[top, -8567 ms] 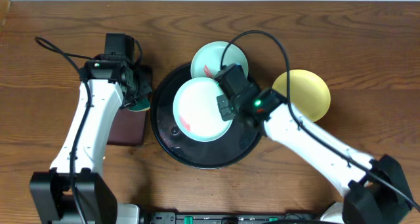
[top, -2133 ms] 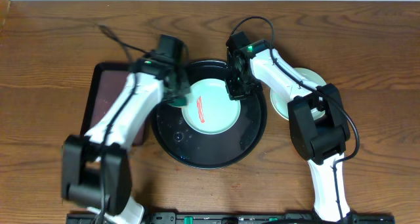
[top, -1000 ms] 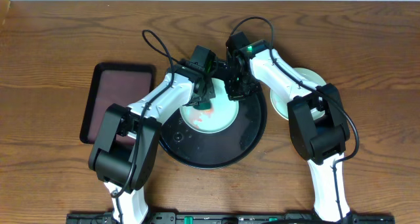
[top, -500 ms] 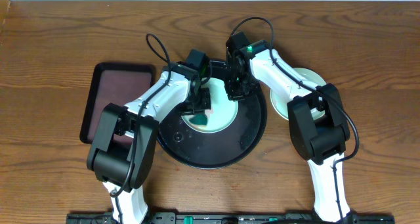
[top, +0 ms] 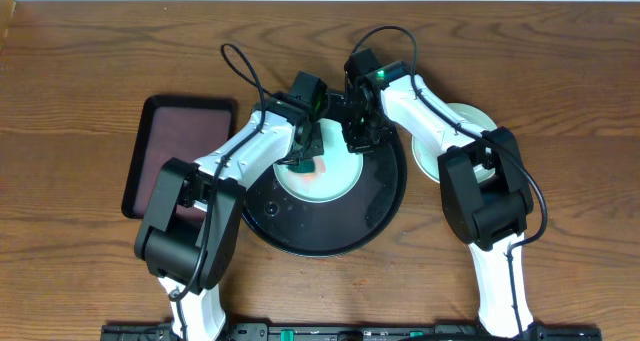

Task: Clean dirty plates on tray and stack at the side
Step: 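Scrub the second green plate with sponge while right gripper holds rim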

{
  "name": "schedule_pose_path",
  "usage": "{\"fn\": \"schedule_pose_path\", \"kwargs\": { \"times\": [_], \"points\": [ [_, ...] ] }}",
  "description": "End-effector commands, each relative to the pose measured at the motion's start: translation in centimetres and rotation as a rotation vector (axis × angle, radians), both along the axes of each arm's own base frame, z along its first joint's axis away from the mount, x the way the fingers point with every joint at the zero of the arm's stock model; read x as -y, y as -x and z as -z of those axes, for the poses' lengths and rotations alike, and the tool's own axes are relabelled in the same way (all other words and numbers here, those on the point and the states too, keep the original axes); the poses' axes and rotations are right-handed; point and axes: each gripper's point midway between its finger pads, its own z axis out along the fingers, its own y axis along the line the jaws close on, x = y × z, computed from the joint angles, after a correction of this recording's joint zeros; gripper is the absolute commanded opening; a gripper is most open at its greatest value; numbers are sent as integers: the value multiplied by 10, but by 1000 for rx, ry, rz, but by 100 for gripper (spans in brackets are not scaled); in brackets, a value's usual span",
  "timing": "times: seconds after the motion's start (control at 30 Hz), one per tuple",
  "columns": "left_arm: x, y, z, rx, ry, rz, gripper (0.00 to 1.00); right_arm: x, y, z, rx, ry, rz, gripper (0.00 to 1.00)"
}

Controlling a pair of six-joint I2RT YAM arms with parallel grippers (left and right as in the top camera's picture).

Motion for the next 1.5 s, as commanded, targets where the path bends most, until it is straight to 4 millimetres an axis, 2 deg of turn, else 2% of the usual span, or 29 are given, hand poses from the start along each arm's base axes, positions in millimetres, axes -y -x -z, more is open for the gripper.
{"fn": "schedule_pose_path", "kwargs": {
  "times": [0.0, 0.07, 0.13, 0.2, 0.27, 0.33, 0.37, 0.43, 0.53, 0.63, 0.7, 0.8, 0.9, 0.97, 1.07, 1.13, 1.17, 1.27, 1.37, 1.47],
  "points": [
    [-39, -8, 2, 55, -171, -129, 8, 4, 13, 20, -40, 49, -7, 1],
    [-34, 4, 6, -3, -145, -112, 7, 4, 13, 20, -40, 49, -8, 1],
    [-19, 20, 10, -88, -69, -28, 7, 4, 13, 20, -40, 49, -8, 1],
    [10, 39, 12, -183, 81, 125, 7, 4, 13, 20, -40, 49, -11, 1],
    [42, 59, 5, -261, 272, 261, 7, 4, 13, 20, -39, 48, -15, 1],
    [60, 66, -2, -279, 383, 332, 8, 3, 13, 20, -38, 48, -15, 1],
    [63, 65, -4, -272, 397, 340, 7, 3, 13, 20, -39, 47, -15, 1],
    [62, 55, -3, -231, 382, 342, 7, 3, 13, 20, -39, 47, -15, 1],
    [47, 21, 2, -100, 259, 274, 7, 3, 13, 20, -39, 48, -15, 1],
    [15, -14, 2, 45, 73, 121, 7, 4, 13, 20, -39, 48, -15, 1],
    [-12, -30, -2, 124, -70, 27, 7, 4, 13, 20, -39, 48, -15, 1],
    [-44, -33, -9, 172, -227, -89, 7, 4, 13, 20, -39, 48, -15, 1],
    [-57, -19, -7, 126, -283, -134, 8, 4, 13, 20, -39, 48, -15, 1],
    [-55, -4, -1, 54, -268, -117, 8, 4, 13, 20, -39, 48, -15, 1],
    [-33, 28, 10, -113, -141, -42, 7, 4, 13, 20, -39, 48, -15, 1],
    [-8, 46, 13, -208, -7, 76, 8, 4, 13, 20, -39, 48, -15, 1],
    [12, 57, 12, -261, 108, 160, 7, 3, 13, 20, -38, 48, -14, 1],
    [52, 74, 0, -321, 350, 310, 8, 4, 13, 20, -39, 48, -14, 1],
    [60, 67, -2, -286, 383, 334, 8, 3, 13, 20, -39, 48, -15, 1],
    [52, 40, 2, -168, 298, 333, 8, 4, 13, 20, -39, 48, -15, 1]
  ]
}}
